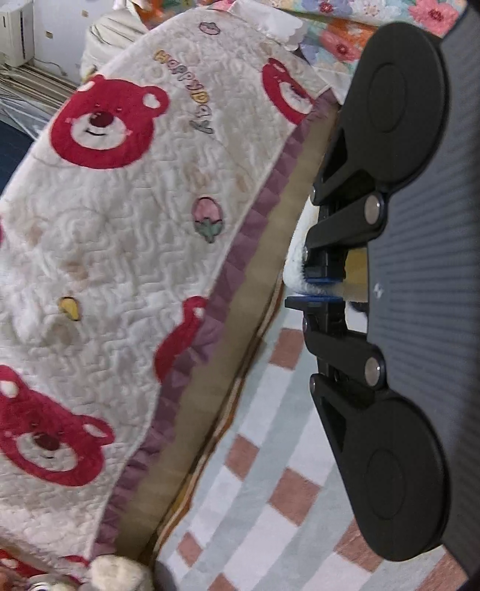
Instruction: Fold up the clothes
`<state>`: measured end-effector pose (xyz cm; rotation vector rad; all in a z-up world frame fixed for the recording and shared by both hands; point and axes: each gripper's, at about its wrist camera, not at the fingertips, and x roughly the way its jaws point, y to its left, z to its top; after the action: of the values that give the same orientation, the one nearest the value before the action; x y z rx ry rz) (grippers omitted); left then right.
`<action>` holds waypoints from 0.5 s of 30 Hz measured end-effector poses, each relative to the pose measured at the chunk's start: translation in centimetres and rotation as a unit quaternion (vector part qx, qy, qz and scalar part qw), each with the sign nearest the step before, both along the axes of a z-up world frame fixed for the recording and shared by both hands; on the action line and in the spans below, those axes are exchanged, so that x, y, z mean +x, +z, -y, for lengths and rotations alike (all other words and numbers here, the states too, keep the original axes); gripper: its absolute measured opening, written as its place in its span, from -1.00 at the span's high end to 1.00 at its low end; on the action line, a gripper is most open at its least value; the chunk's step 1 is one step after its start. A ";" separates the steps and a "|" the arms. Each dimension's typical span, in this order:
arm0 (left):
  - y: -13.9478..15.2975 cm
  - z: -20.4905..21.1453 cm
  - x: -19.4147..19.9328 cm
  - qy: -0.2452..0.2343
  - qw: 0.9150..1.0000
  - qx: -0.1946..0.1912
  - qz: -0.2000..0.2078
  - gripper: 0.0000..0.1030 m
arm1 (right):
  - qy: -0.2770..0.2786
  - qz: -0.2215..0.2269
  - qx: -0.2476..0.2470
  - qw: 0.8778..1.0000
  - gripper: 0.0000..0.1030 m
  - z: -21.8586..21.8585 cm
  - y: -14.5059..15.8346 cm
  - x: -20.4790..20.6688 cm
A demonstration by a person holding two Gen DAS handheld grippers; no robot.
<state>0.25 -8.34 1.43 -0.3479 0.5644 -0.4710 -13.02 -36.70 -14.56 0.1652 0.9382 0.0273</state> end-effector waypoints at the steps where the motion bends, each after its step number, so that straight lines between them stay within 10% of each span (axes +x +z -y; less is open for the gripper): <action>1: 0.2 0.0 -0.1 0.006 1.000 0.006 0.008 0.89 | -0.012 0.002 0.021 1.000 -0.45 0.6 0.1 0.1; 8: -2.1 -0.3 0.7 0.024 1.000 0.012 -0.007 0.89 | -0.085 0.021 0.138 0.987 -0.40 3.8 -0.1 2.1; 10: -2.8 -0.3 1.0 0.030 0.999 0.021 -0.013 0.89 | -0.103 0.028 0.168 0.980 0.52 4.8 0.3 2.5; 15: -3.2 -0.8 0.9 0.041 0.998 0.038 -0.015 0.89 | -0.126 0.078 0.206 0.967 0.62 7.9 4.2 0.6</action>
<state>1.17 -7.57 -1.82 -0.3049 0.5925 -0.3653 -12.42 -44.57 -10.35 0.6576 0.7385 -0.0002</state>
